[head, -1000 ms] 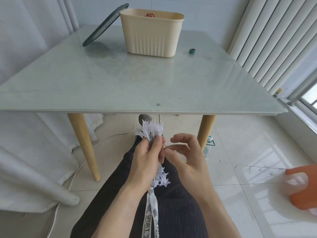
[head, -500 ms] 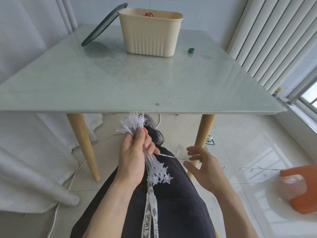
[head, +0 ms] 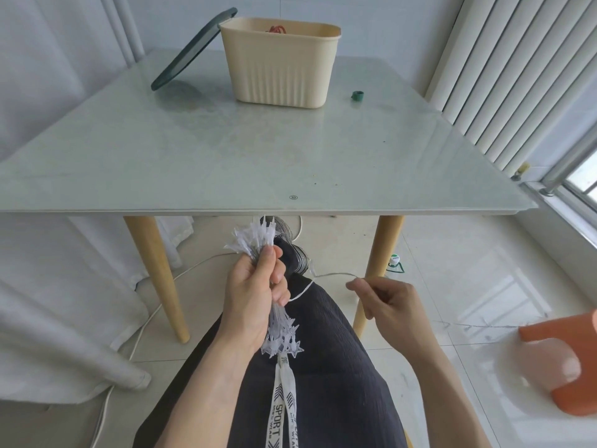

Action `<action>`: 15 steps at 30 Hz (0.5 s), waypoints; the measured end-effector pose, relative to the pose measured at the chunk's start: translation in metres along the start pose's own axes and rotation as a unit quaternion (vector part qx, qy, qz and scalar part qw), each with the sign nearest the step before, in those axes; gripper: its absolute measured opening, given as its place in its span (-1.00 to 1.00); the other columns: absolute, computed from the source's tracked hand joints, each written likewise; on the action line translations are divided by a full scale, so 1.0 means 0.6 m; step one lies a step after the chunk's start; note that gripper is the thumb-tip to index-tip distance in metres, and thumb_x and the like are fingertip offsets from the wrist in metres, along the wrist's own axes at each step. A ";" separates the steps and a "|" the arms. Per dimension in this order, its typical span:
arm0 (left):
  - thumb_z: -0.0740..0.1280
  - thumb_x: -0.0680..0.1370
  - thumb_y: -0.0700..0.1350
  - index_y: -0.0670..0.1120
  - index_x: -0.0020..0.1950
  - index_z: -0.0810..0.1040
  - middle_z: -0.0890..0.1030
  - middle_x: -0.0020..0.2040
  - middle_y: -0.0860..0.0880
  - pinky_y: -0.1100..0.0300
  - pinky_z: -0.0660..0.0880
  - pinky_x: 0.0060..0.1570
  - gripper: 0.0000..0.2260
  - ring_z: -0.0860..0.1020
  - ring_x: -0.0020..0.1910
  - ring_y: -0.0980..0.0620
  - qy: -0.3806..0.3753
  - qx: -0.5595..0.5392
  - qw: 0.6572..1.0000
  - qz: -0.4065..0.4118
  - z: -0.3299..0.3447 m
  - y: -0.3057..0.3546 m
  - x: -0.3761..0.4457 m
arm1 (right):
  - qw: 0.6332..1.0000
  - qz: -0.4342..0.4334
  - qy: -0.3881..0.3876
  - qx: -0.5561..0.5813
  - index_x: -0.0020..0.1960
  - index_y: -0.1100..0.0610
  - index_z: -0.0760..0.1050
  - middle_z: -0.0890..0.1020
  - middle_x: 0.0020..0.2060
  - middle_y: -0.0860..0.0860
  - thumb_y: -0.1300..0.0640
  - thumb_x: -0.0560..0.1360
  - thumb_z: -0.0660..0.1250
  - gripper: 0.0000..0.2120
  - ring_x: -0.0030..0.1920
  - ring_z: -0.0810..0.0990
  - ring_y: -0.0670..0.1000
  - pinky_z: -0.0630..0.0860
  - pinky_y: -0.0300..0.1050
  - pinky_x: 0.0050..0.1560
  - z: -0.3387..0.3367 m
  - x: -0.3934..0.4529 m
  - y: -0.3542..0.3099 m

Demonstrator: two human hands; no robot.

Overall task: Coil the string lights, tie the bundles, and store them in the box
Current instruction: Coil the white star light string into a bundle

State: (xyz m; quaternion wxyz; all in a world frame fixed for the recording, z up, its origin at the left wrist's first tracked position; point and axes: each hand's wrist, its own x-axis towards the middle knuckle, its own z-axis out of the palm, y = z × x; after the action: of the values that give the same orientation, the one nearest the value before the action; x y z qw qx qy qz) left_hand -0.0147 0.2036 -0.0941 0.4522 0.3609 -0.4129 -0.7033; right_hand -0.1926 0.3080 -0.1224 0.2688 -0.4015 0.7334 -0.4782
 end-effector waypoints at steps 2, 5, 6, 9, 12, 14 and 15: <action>0.15 0.69 -0.15 -0.20 -0.03 0.44 0.34 -0.39 0.01 0.21 0.27 -0.49 -0.83 0.25 -0.52 0.08 -0.004 -0.005 1.000 -0.005 0.004 -0.003 -0.002 | 1.000 -0.013 -0.017 0.008 -0.09 0.08 0.68 0.46 -0.54 -0.04 0.12 0.61 0.32 -0.81 -0.48 0.36 -0.08 0.32 -0.28 -0.40 0.006 -0.001 -0.006; 0.15 0.70 -0.14 -0.20 -0.02 0.44 0.32 -0.39 0.02 0.20 0.29 -0.49 -0.82 0.24 -0.51 0.08 -0.010 -0.008 1.000 0.002 0.007 -0.006 -0.005 | 0.999 -0.028 -0.044 -0.006 -0.03 0.01 0.66 0.49 -0.53 -0.05 0.16 0.62 0.29 -0.81 -0.46 0.40 -0.07 0.35 -0.29 -0.37 0.011 -0.003 -0.003; 0.15 0.70 -0.13 -0.19 -0.02 0.44 0.29 -0.39 0.02 0.21 0.26 -0.50 -0.82 0.21 -0.51 0.08 -0.006 -0.010 1.000 0.008 0.005 -0.005 -0.004 | 0.998 -0.030 -0.050 -0.024 -0.05 -0.01 0.66 0.50 -0.53 -0.05 0.15 0.61 0.30 -0.82 -0.46 0.39 -0.09 0.34 -0.29 -0.37 0.010 -0.002 0.000; 0.14 0.70 -0.12 -0.14 -0.05 0.42 0.19 -0.39 0.01 0.25 0.10 -0.52 -0.81 0.12 -0.50 0.10 0.022 -0.027 0.999 0.020 -0.006 0.002 0.003 | 0.992 -0.024 -0.044 -0.115 -0.15 -0.04 0.66 0.54 -0.47 -0.12 0.09 0.53 0.41 -0.90 -0.45 0.43 -0.15 0.38 -0.26 -0.33 0.006 0.003 0.015; 0.14 0.71 -0.12 -0.12 -0.11 0.42 0.20 -0.41 0.04 0.27 0.03 -0.54 -0.78 0.10 -0.53 0.13 0.038 -0.041 0.998 0.021 -0.022 0.010 0.011 | 0.975 -0.006 0.027 -0.223 -0.15 -0.04 0.65 0.57 -0.28 -0.21 0.10 0.48 0.48 -0.94 -0.18 0.56 -0.19 0.50 -0.12 -0.04 0.000 0.013 0.049; 0.14 0.71 -0.13 -0.11 -0.13 0.42 0.20 -0.43 0.05 0.27 0.02 -0.54 -0.77 0.10 -0.54 0.15 0.046 -0.043 0.998 0.019 -0.031 0.013 0.013 | 0.967 0.015 0.063 -0.247 -0.08 -0.02 0.62 0.53 -0.12 -0.13 0.06 0.49 0.48 -0.95 0.01 0.59 0.00 0.50 0.03 0.07 -0.007 0.019 0.073; 0.14 0.71 -0.13 -0.11 -0.14 0.42 0.21 -0.43 0.06 0.26 0.01 -0.53 -0.76 0.10 -0.54 0.15 0.048 -0.043 0.998 0.020 -0.035 0.014 0.014 | 0.966 0.033 0.068 -0.247 -0.03 -0.01 0.59 0.52 -0.06 -0.08 0.02 0.49 0.48 -0.88 0.04 0.58 0.04 0.50 0.02 0.07 -0.012 0.023 0.084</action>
State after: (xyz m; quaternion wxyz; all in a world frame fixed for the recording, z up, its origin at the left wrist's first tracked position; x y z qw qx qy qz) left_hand 0.0036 0.1880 -0.0958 0.5010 0.3659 -0.3670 -0.6932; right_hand -0.2220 0.3109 -0.1659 0.1267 -0.3979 0.8578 -0.2997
